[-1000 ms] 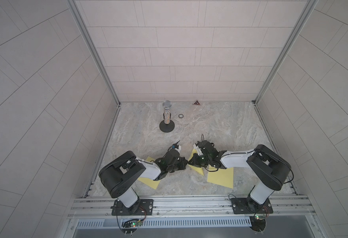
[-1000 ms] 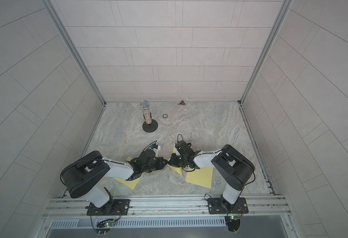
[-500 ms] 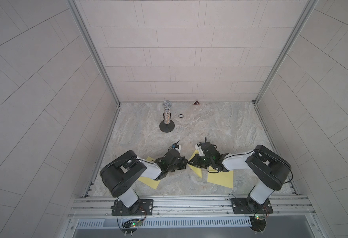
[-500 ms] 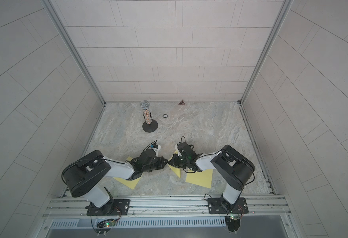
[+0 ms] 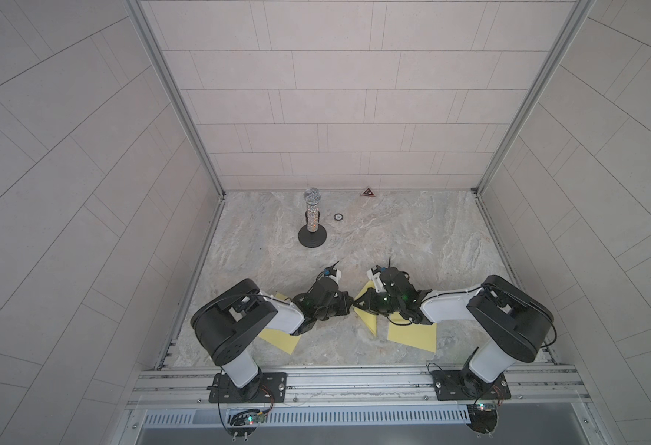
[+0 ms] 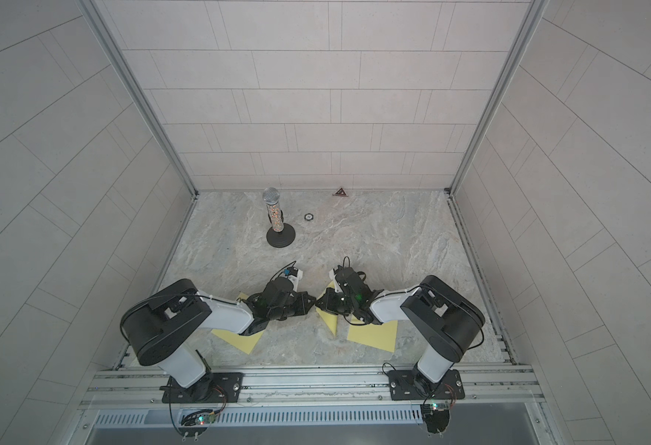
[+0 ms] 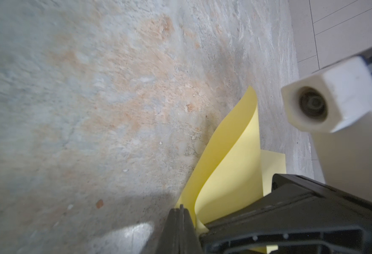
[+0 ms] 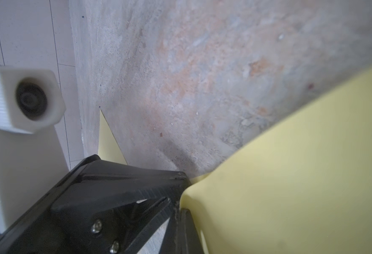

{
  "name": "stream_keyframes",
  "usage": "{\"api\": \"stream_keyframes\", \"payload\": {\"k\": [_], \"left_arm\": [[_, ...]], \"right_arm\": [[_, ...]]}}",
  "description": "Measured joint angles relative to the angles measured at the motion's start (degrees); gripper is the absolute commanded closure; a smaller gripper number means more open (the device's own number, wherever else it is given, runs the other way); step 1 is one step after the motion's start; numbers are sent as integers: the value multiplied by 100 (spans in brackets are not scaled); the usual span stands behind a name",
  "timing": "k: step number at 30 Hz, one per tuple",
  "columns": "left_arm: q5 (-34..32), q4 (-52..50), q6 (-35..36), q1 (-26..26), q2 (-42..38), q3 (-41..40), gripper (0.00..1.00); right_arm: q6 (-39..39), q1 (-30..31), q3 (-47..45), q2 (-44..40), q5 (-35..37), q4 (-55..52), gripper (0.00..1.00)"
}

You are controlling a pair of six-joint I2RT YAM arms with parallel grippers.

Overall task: Fold the square paper diagonally
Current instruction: Fold the paper at the center of the board.

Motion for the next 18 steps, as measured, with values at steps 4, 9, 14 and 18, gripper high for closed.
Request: {"api": "stream_keyframes", "payload": {"k": [4, 9, 14, 18], "left_arm": [[0, 0, 0, 0, 2, 0, 100], [-2, 0, 2, 0, 2, 0, 100], [-9, 0, 0, 0, 0, 0, 100], [-52, 4, 2, 0, 2, 0, 100]], "right_arm": [[24, -37, -39, -7, 52, 173, 100], [44, -107, -70, 9, 92, 295, 100], [96, -114, -70, 232, 79, 466, 100], [181, -140, -72, 424, 55, 664, 100]]}}
